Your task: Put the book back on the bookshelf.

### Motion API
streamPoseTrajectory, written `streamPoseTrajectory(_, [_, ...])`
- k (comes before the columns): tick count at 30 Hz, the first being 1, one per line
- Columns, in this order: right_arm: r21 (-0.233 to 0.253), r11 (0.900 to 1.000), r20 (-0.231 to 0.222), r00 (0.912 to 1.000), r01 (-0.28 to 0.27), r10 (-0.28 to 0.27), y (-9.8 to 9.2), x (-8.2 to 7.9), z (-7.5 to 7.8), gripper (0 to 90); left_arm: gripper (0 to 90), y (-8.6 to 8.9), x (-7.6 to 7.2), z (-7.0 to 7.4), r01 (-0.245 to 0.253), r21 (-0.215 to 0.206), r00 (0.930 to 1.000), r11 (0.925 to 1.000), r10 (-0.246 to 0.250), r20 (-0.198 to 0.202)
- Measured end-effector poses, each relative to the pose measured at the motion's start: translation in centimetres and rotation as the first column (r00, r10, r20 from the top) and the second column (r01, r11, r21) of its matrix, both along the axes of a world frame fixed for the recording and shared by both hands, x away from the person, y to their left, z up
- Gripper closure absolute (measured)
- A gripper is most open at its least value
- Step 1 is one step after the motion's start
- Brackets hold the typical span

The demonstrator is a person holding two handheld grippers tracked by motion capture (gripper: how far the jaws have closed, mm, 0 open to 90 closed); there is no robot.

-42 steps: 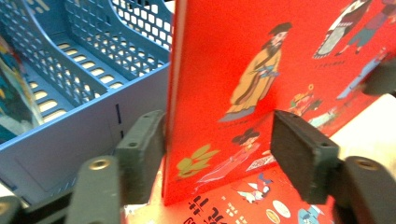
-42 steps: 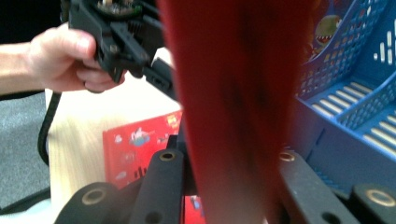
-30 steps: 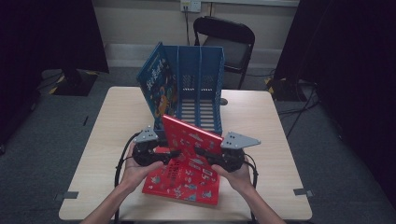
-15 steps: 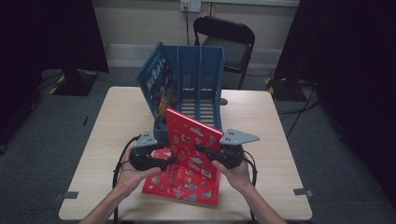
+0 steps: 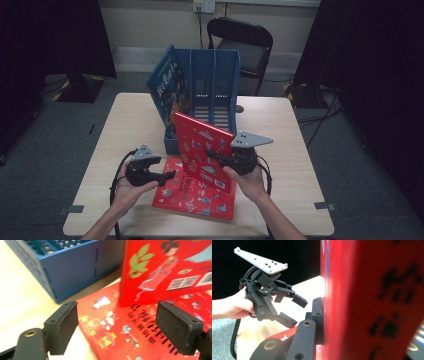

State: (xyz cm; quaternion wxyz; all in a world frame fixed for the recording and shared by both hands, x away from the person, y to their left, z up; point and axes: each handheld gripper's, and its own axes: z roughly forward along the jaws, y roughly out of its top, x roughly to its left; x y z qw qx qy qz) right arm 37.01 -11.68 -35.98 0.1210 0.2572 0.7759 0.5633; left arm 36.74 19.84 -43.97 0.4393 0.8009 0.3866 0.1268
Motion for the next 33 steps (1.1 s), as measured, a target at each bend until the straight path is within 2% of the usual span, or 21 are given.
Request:
streamPoseTrajectory(3, [-0.001,1.000,0.000,1.0000,0.000,0.000,-0.1,0.0,0.1,80.2,18.9,0.4,0.1,-0.4,-0.012,0.003,0.9998,0.9999,0.012,-0.015])
streamPoseTrajectory(5, [0.002,1.000,-0.003,1.0000,0.007,-0.007,-0.2,0.1,0.2,80.3,19.5,0.6,0.2,-0.6,0.000,0.005,0.9998,1.0000,0.000,-0.018])
streamPoseTrajectory(9, [-0.001,1.000,0.001,0.9999,0.017,-0.017,-0.3,0.2,0.5,80.2,18.8,0.8,-0.1,-0.7,0.006,-0.013,1.0000,0.9999,-0.006,-0.004])
streamPoseTrajectory(14, [0.010,1.000,-0.005,0.9997,0.022,-0.022,-0.5,0.3,0.8,80.3,15.8,0.5,-0.3,-0.8,0.005,0.016,1.0000,0.9999,-0.005,0.000])
streamPoseTrajectory(27, [0.023,0.998,-0.009,0.9980,0.062,-0.062,-1.3,0.9,2.1,80.3,15.9,1.1,-0.5,0.0,-0.047,0.010,0.9985,0.9988,0.047,0.028])
streamPoseTrajectory(30, [0.017,0.997,-0.011,0.9970,0.077,-0.077,-1.3,1.2,2.6,80.3,15.8,1.2,-0.5,0.1,-0.032,-0.002,0.9989,0.9995,0.032,0.034])
streamPoseTrajectory(33, [0.017,0.996,-0.004,0.9960,0.089,-0.089,-1.4,1.4,3.2,80.3,15.8,1.0,-0.6,0.0,-0.021,0.011,0.9992,0.9997,0.021,0.034])
